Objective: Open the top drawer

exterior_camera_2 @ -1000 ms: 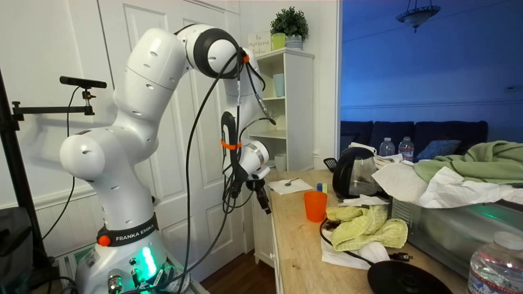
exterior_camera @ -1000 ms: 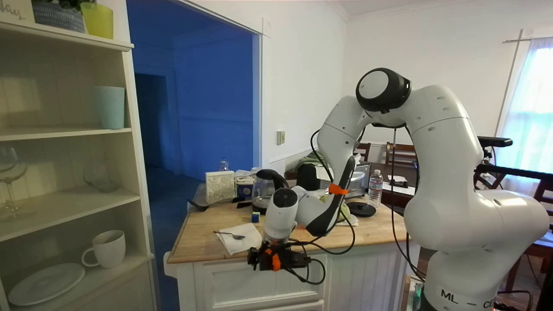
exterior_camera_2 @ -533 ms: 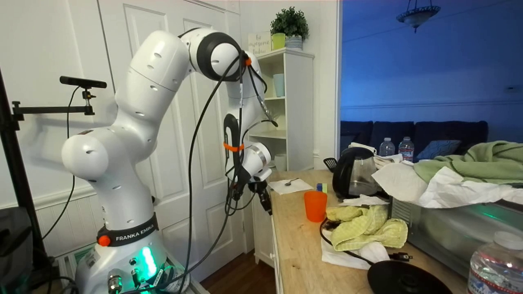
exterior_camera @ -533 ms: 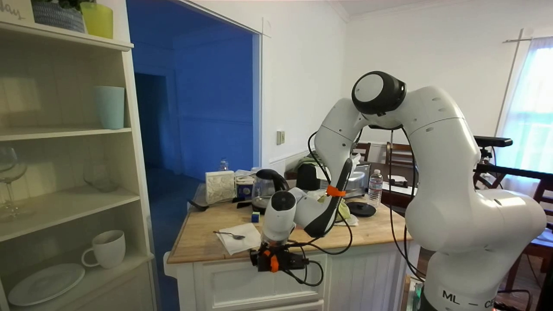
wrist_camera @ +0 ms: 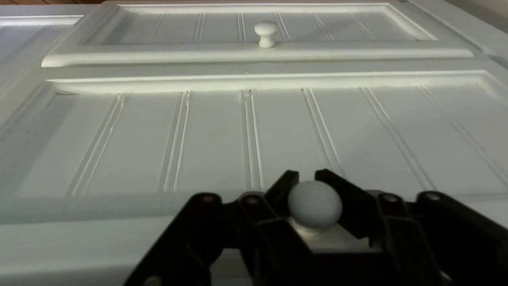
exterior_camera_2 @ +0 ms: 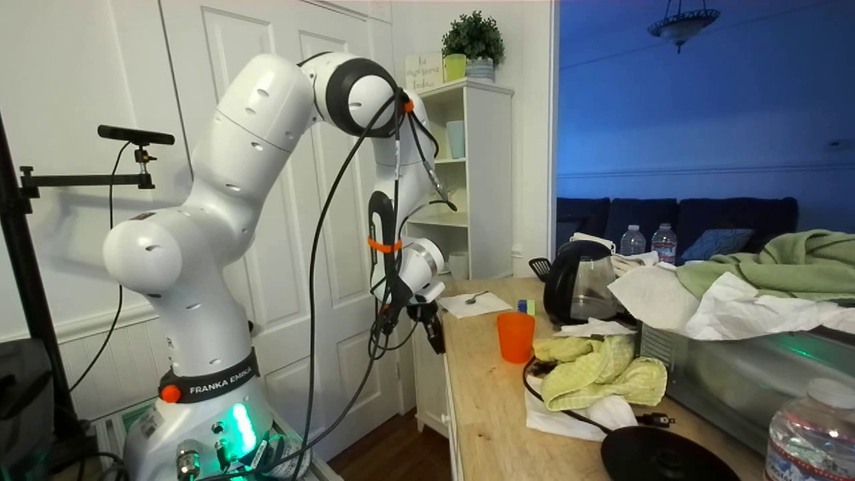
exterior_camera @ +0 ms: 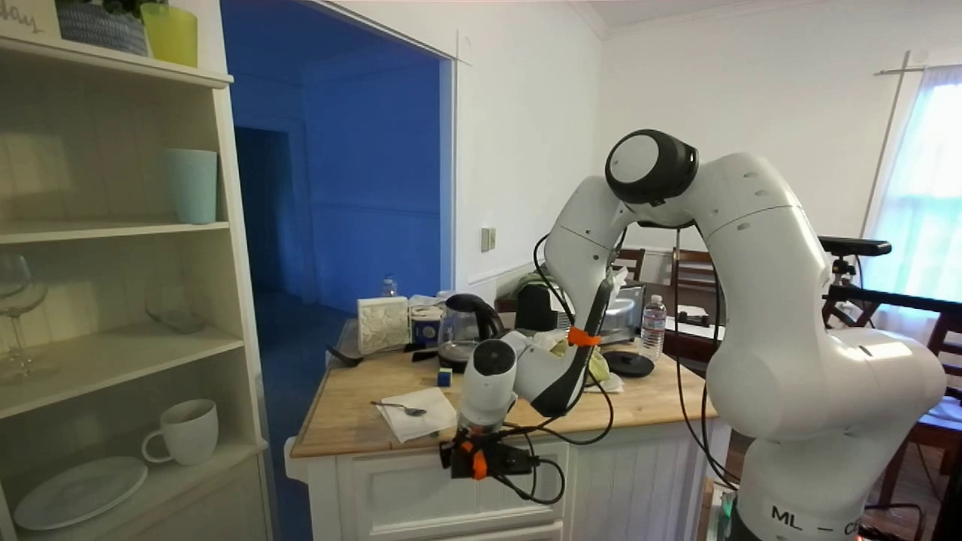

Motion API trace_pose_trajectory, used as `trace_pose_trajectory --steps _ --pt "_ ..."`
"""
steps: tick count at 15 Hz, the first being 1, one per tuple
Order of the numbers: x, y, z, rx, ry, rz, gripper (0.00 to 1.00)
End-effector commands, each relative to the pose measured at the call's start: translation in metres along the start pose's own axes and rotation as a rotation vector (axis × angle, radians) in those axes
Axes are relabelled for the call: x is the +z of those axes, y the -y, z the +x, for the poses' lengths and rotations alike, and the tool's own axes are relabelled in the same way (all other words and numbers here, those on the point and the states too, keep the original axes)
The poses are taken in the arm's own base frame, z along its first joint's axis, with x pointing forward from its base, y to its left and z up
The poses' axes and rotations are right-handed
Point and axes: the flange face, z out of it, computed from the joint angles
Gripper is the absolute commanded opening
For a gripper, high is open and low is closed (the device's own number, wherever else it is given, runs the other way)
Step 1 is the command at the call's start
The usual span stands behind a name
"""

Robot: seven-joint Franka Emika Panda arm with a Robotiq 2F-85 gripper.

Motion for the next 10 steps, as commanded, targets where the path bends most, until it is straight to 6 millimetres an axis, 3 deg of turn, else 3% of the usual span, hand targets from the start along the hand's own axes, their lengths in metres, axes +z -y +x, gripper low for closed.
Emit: trace_pose_trajectory --steps 1,6,7,9,10 --pt "-0.003 0.004 -0.007 0.025 -0.021 0.03 0.0" --pt "-0.007 0.006 -0.012 0.024 -0.048 0.047 0.01" --pt "-0.007 0.005 -0.015 0.024 -0.047 0.047 0.26" --pt "-0.011 0.006 -0.019 0.021 -0.057 0.044 0.29" --pt "-0.015 0.006 -0.02 0.02 -0.058 0.043 0.35"
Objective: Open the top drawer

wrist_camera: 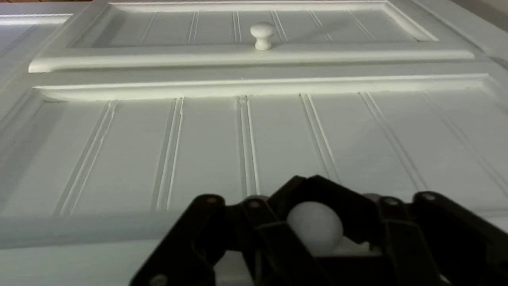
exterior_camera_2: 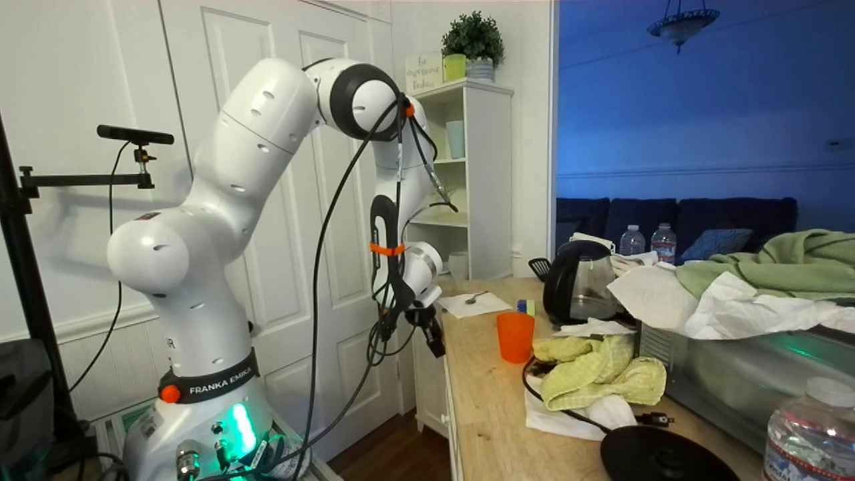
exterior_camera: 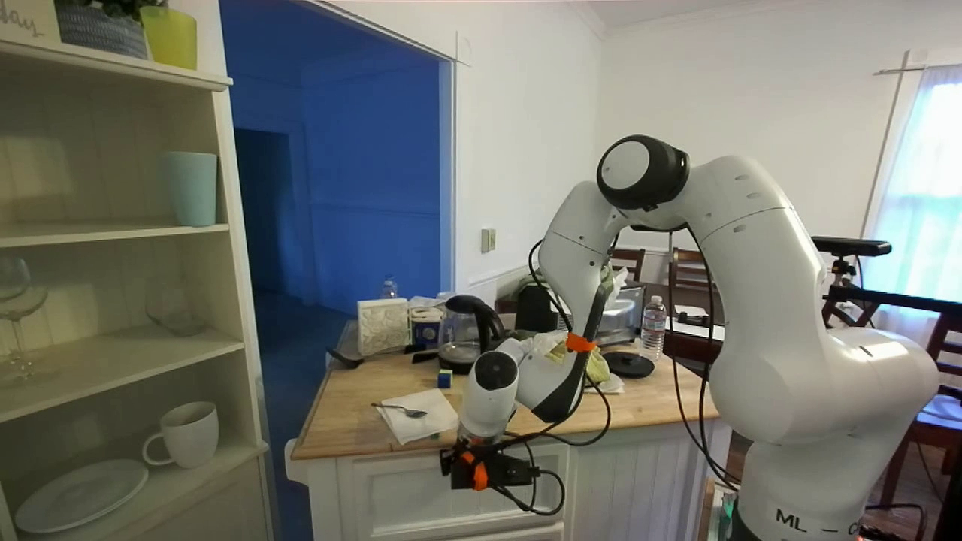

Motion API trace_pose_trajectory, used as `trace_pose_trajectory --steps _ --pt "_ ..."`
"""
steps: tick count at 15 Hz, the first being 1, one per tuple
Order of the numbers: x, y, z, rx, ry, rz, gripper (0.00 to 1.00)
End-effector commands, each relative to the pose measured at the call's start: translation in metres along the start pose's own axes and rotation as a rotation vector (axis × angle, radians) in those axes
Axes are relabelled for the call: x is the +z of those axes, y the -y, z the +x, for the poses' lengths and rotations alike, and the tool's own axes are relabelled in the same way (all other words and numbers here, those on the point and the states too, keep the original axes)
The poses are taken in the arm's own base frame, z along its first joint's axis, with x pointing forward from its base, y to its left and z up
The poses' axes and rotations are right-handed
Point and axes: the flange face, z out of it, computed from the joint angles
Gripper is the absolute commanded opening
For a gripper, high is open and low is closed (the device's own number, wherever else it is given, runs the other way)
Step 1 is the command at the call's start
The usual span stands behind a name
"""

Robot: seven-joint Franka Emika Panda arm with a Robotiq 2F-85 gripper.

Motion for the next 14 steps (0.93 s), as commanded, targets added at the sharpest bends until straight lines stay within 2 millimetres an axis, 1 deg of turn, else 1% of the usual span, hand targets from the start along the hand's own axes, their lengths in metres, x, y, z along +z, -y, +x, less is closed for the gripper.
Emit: trace_pose_trajectory --steps 1,2,9,11,14 --pt "-0.028 0.008 -0.007 0.026 -0.027 0.035 0.41" --pt "-0.029 0.006 -0.01 0.022 -0.029 0.031 0.5" --pt "-0.051 0.014 -0.012 0.02 -0.062 0.039 0.98" --pt "-0.055 0.016 -0.01 0.025 -0.072 0.039 1.0" --pt "-0.055 0.017 -0.004 0.036 -0.082 0.035 1.0"
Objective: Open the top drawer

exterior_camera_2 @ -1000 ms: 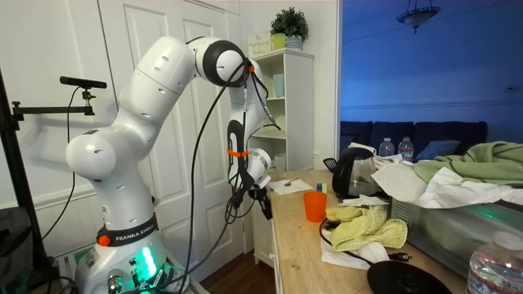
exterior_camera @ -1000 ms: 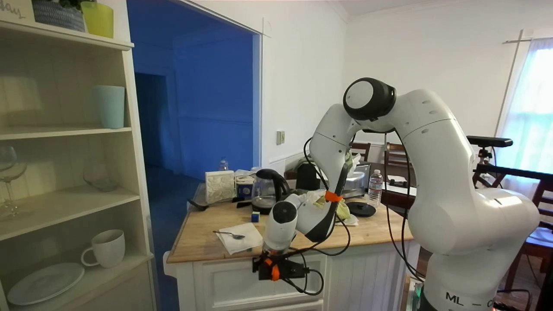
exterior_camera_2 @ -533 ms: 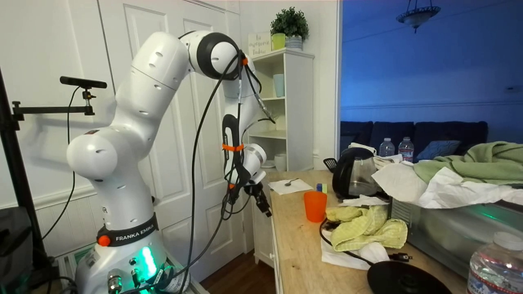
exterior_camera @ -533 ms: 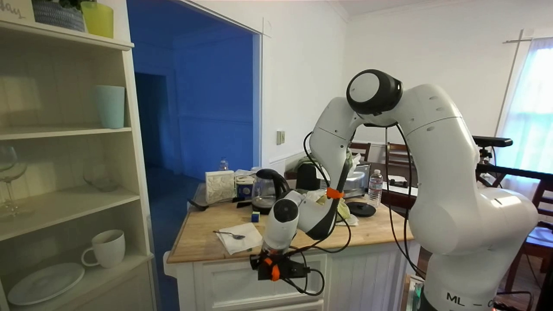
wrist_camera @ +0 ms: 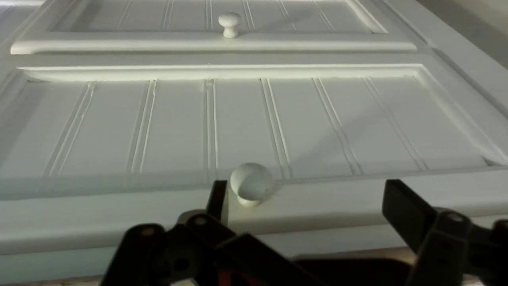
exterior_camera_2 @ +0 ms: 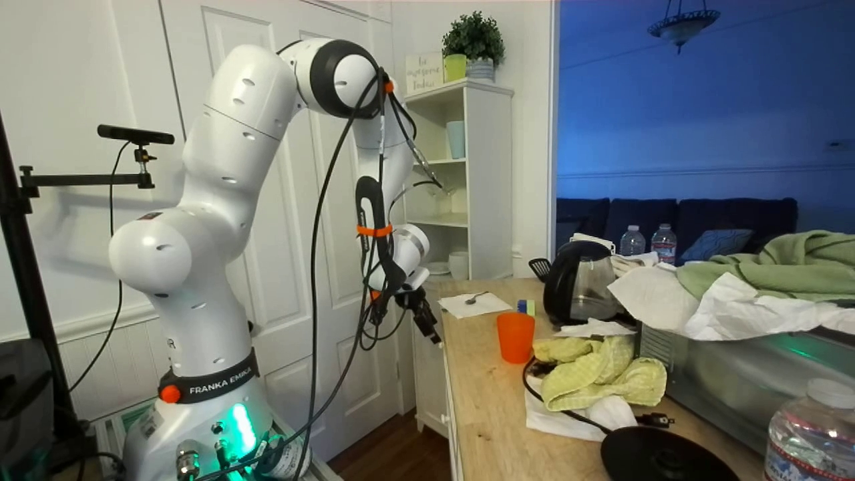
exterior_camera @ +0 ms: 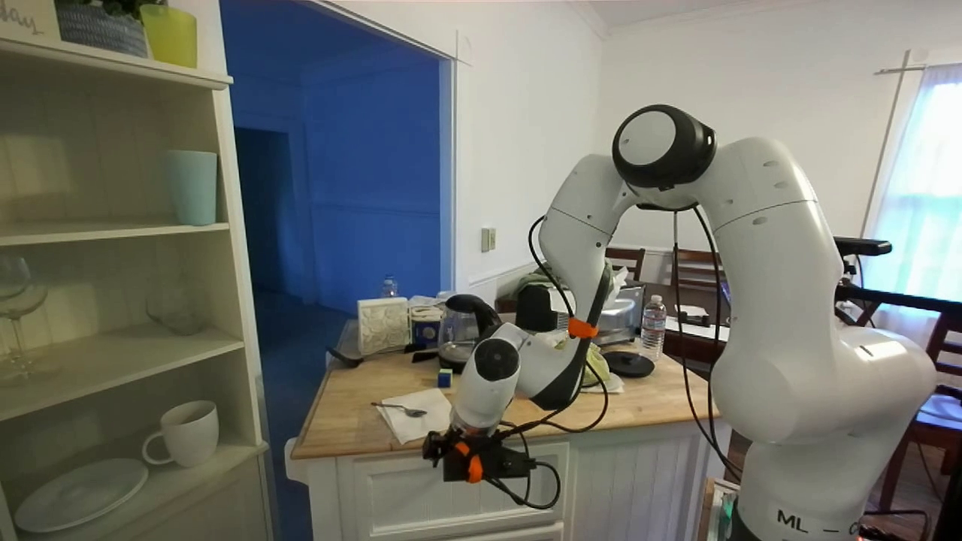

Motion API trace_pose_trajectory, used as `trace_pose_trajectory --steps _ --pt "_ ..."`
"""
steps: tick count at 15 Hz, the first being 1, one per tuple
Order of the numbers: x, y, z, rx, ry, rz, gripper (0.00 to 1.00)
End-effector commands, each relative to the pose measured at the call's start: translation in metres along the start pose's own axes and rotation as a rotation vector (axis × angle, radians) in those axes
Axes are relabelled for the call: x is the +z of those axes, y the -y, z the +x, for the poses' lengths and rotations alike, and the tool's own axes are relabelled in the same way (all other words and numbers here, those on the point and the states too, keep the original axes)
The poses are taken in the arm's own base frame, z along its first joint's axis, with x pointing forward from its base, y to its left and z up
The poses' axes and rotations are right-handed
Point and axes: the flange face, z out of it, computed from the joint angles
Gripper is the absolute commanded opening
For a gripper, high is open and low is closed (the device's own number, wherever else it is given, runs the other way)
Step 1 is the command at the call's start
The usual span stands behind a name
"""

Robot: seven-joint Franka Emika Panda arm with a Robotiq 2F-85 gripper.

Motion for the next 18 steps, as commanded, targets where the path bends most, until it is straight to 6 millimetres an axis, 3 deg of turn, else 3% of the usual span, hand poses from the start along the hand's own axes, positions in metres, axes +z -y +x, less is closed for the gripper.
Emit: trace_pose_trajectory --steps 1,11,18 --pt "-0.01 -0.001 0.008 0.071 -0.028 -0.017 1.0" --pt "0.007 -0.008 0.011 0.127 -0.008 -0.09 0.99" --pt "0.011 -0.007 0.011 0.132 0.011 -0.096 0.89"
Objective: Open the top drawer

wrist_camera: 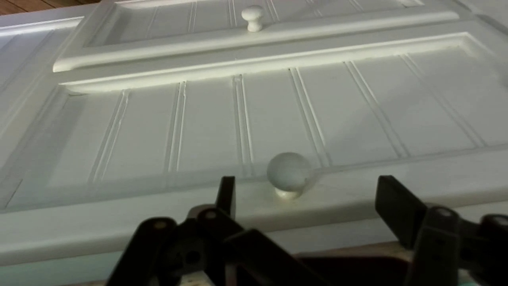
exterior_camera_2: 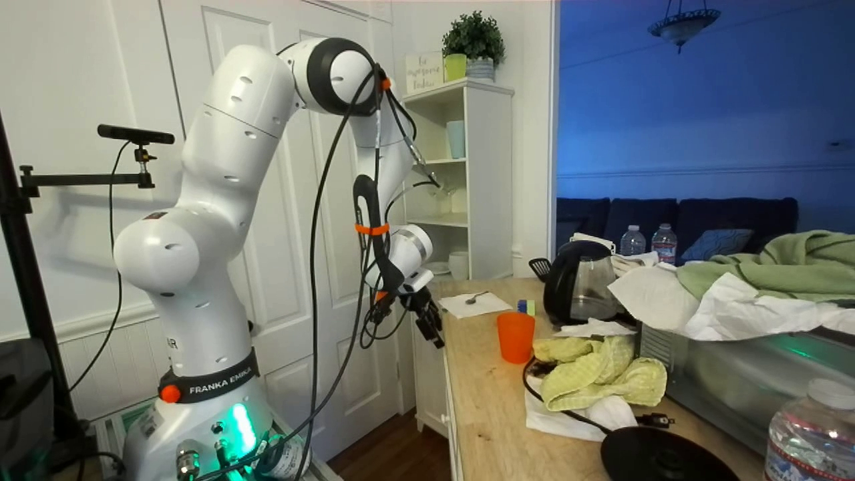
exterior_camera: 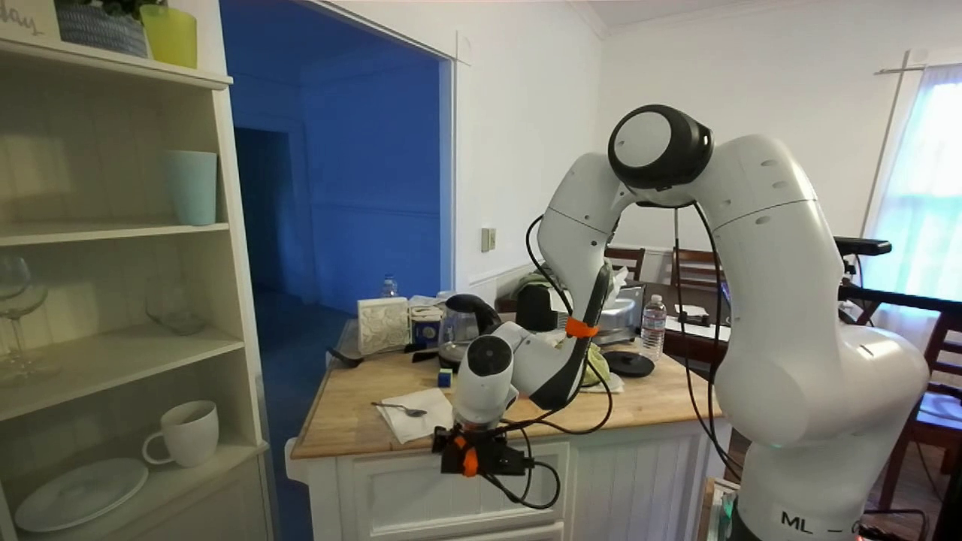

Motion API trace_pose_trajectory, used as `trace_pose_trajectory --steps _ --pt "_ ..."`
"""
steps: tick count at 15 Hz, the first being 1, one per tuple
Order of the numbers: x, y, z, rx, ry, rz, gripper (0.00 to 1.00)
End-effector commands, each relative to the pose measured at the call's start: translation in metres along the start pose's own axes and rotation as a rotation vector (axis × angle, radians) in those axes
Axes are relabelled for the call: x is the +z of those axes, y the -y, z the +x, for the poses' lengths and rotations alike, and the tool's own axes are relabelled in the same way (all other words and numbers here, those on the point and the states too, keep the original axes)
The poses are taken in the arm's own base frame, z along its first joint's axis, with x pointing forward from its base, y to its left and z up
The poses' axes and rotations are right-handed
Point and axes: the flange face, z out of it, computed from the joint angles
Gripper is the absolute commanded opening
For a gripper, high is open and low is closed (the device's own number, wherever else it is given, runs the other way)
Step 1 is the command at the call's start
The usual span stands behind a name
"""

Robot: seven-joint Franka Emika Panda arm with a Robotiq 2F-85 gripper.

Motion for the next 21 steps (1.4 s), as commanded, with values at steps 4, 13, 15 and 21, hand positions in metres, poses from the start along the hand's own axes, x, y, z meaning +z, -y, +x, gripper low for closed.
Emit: trace_pose_trajectory --steps 4,13,15,21 --pt "0.006 0.002 0.0 -0.002 0.008 -0.006 0.75" --pt "0.013 0.005 0.002 -0.01 0.012 -0.008 0.68" --pt "0.014 0.004 0.002 -0.01 0.013 -0.01 0.67" --pt "0.012 0.001 0.002 -0.005 0.0 -0.013 0.19"
